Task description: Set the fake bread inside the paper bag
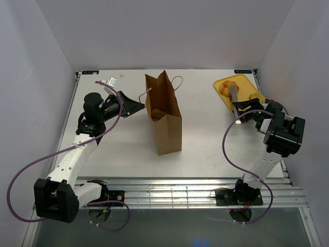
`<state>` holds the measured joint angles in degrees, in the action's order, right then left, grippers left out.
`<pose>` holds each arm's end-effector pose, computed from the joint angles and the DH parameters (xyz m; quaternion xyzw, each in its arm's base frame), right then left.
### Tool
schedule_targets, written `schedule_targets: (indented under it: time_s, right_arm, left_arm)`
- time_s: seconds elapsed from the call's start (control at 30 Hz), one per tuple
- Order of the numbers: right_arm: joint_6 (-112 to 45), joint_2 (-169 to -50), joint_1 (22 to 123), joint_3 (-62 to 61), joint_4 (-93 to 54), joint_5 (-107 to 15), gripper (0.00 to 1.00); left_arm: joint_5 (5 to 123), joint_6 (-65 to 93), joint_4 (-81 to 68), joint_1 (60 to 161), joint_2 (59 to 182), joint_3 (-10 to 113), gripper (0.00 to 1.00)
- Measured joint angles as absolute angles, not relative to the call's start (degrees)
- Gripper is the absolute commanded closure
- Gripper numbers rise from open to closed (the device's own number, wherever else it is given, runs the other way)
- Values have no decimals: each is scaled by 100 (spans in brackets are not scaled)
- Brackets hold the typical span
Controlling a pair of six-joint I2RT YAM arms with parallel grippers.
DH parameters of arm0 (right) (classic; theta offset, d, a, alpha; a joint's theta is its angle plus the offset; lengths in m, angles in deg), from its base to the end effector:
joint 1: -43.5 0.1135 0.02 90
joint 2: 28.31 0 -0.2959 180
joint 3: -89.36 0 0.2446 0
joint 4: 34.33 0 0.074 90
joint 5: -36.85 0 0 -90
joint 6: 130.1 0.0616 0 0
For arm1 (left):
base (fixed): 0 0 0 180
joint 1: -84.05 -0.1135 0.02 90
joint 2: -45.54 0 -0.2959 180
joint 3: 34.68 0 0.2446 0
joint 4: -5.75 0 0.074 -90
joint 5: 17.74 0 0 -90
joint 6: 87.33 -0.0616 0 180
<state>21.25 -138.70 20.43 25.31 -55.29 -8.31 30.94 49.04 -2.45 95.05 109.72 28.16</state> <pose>0.3835 -0.1161 0.1635 0.3739 0.7156 0.4665 0.3611 0.2418 -0.0884 0.3542 0.0001 0.7498 -0.5264 0.4009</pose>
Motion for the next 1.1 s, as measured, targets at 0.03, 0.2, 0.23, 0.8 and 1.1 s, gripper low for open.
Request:
schedule_targets:
  time_s: [0.03,0.2,0.23,0.8,1.1]
  right_arm:
    - [2146,-13913,2045,2514,-5546,-842,38]
    - [2251,-14103,2076,2330,-5614,-873,39]
    - [2258,-14154,2078,2278,-5627,-886,40]
    - [2291,-14412,2141,2055,-5638,-960,70]
    - [2418,-13898,2115,2468,-5741,-1120,79]
  left_arm:
    - [3094,4899,-245,9505,10974,2816,100]
    - [3098,4869,-273,9505,10972,2818,100]
    - [3100,4862,-282,9505,10972,2818,100]
    - [3135,4855,-349,9505,10972,2823,100]
    - [3135,4858,-371,9505,10970,2823,100]
